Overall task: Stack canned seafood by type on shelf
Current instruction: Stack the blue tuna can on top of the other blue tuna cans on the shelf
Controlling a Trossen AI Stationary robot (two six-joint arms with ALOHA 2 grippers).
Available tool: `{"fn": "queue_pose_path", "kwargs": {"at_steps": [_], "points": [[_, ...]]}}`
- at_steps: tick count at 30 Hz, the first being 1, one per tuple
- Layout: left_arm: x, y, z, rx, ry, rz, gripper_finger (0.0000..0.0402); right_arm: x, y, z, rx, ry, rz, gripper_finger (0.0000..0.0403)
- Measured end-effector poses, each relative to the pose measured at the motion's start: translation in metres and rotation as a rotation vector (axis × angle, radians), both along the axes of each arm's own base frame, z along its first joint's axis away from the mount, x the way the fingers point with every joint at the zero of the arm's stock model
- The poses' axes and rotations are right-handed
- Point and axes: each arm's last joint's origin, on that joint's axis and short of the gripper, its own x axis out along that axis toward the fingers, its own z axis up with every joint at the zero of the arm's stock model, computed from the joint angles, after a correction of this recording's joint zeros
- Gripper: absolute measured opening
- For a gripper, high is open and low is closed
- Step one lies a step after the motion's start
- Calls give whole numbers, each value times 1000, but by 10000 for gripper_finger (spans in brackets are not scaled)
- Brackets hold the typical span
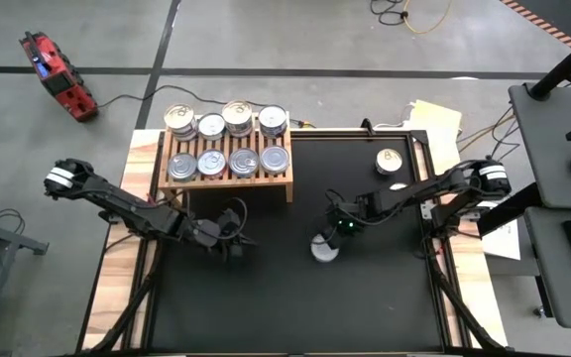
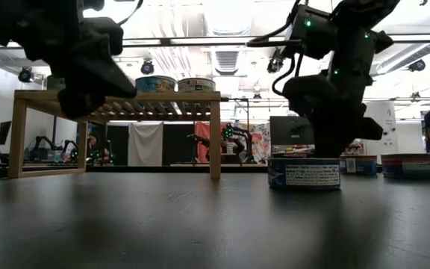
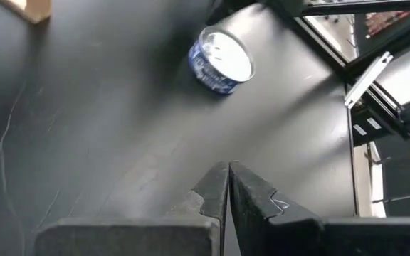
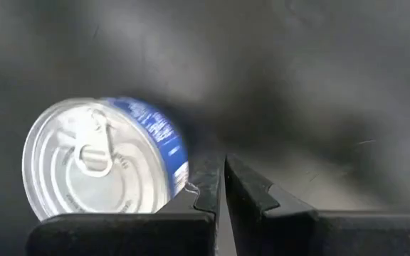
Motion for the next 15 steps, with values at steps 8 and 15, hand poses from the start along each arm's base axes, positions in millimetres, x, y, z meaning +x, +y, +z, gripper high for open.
{"fn": "queue_pose_path", "kwargs": {"at_steps": [8,15], "points": [[-2,3,-5,-18,-13,92,1,21,22,-10,87,-139,-20,12],[2,3,4,-30,-92,152,26,42,30,-10,157,-279,-14,12]]}}
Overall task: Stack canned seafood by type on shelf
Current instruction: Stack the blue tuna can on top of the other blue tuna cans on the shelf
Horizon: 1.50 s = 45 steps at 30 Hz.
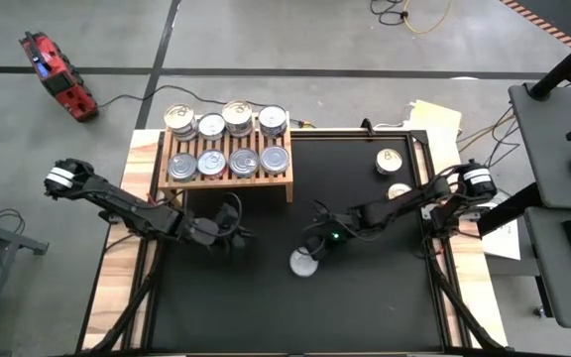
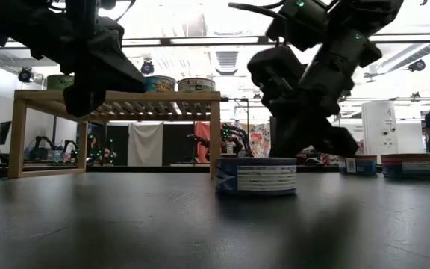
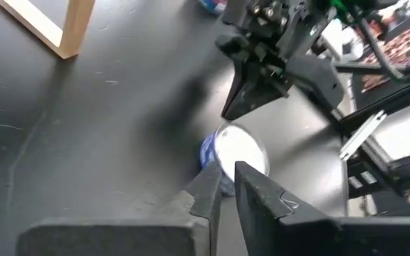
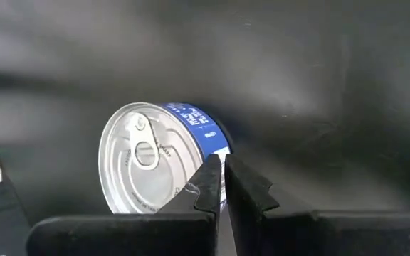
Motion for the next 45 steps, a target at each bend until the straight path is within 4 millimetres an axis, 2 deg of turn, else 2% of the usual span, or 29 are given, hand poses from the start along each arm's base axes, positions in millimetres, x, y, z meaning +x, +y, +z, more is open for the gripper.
{"fn": "queue_pose_path", "kwargs": {"at_steps": [8,14,18,21,26,29,36,40,45], "points": [[1,-6,5,-47,-45,-18,39,-1,-2,14,-25,41,30,12],[0,-24,18,-112,-162,-74,39,-6,-2,30,-37,0,49,12],[1,-37,24,-158,-209,-13,39,-8,-3,34,-69,-16,93,12],[14,-49,27,-131,-213,33,39,-10,-3,33,-82,-3,135,12],[53,-70,26,-105,-175,53,38,-15,1,32,-47,24,245,12],[78,-84,17,-137,-128,74,38,-19,1,33,-64,50,281,12],[119,-108,-24,-308,22,116,38,-34,-1,42,-95,45,333,12],[131,-115,-40,-343,49,136,38,-46,-2,43,-97,30,335,12],[137,-115,-54,-357,72,170,38,-54,-4,39,-89,-4,317,12]]}}
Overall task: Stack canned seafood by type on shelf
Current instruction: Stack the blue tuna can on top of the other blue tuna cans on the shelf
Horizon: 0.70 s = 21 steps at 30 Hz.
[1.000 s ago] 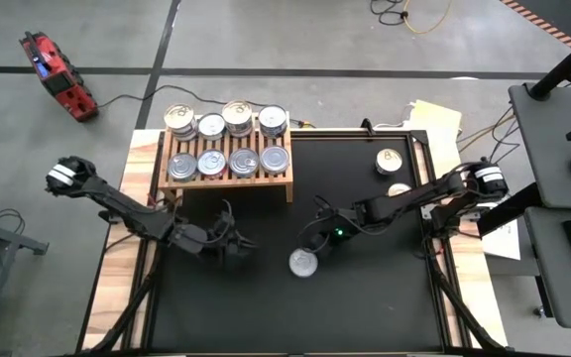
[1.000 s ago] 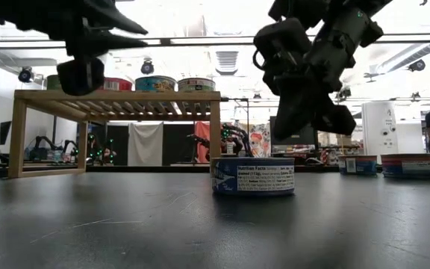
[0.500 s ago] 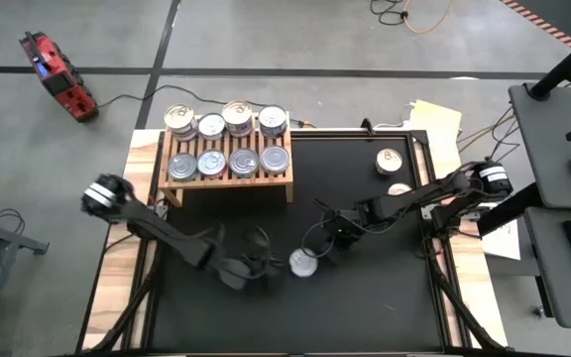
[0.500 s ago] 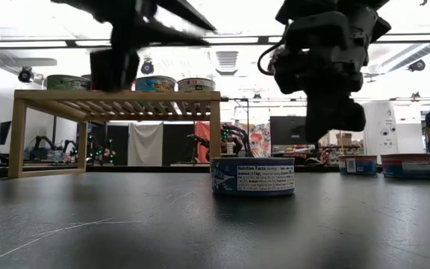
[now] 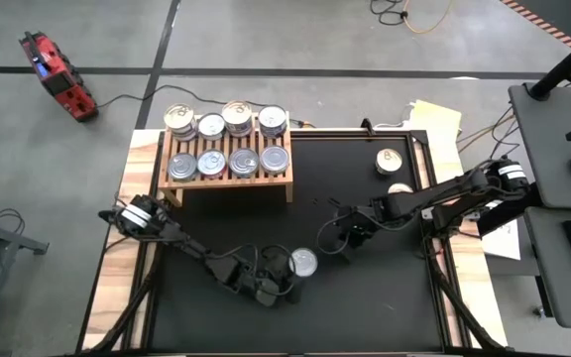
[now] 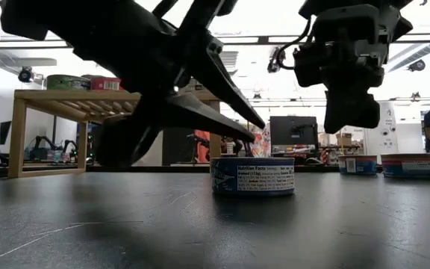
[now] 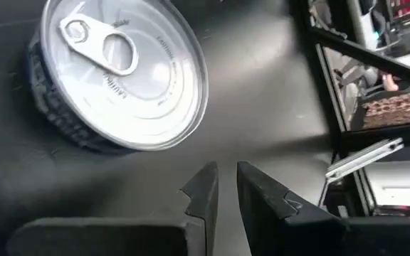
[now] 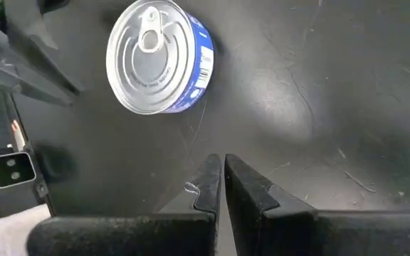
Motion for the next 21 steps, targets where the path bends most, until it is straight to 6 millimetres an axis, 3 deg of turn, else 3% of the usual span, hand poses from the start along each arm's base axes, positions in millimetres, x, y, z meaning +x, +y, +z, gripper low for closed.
{"fn": "queue_pose_path", "kwargs": {"at_steps": [11,21], "points": [[0,19,-2,-65,58,102,38,8,-3,5,26,-87,-62,12],[-2,25,-3,-137,128,76,38,9,-8,3,10,-73,-126,12]]}}
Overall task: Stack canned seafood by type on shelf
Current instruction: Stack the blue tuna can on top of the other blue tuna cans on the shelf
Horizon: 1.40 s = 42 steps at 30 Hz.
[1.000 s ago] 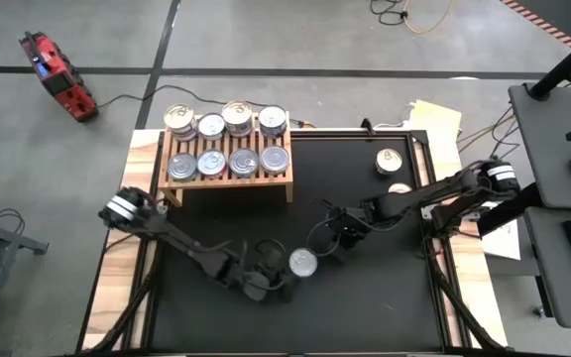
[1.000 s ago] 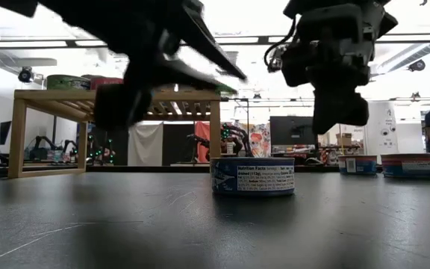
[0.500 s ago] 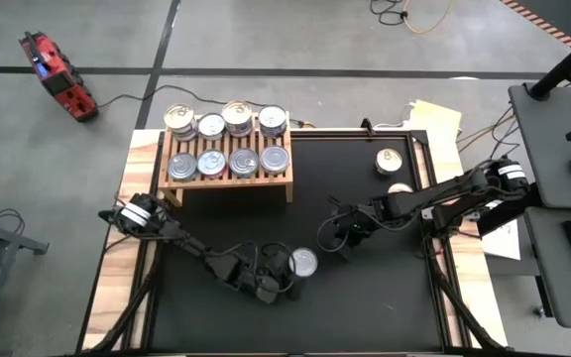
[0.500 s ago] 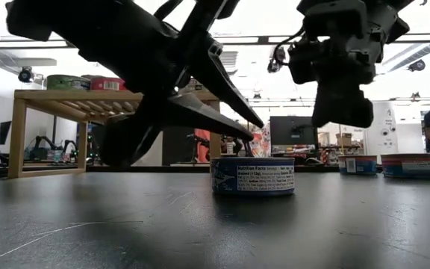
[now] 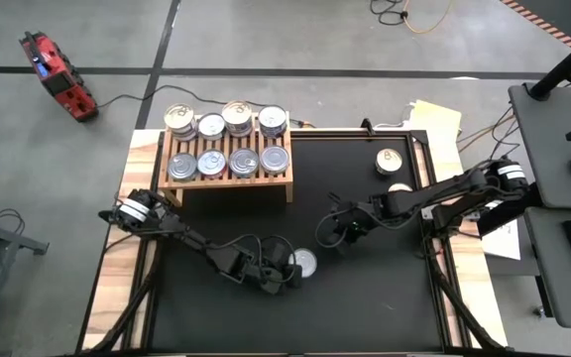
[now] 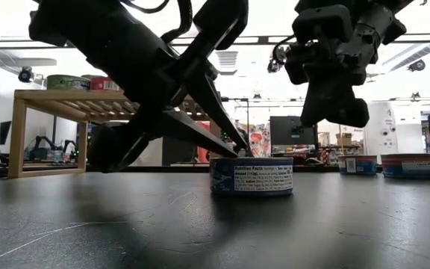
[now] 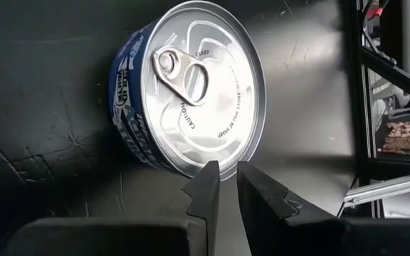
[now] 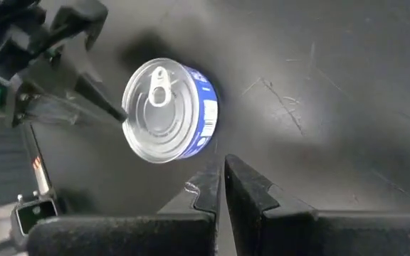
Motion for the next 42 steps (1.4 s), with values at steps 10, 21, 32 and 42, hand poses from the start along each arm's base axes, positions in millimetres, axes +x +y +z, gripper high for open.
{"fn": "queue_pose_path", "kwargs": {"at_steps": [10,21,32,42], "points": [[-2,-3,-1,74,12,-70,38,18,6,-16,111,-39,57,43],[-6,-4,-7,108,39,-103,38,31,9,-22,171,-113,104,204],[-5,-4,-6,116,27,-114,38,28,29,-21,309,-58,55,323],[-5,-4,13,141,-33,-151,38,15,30,-25,282,93,-30,352]]}}
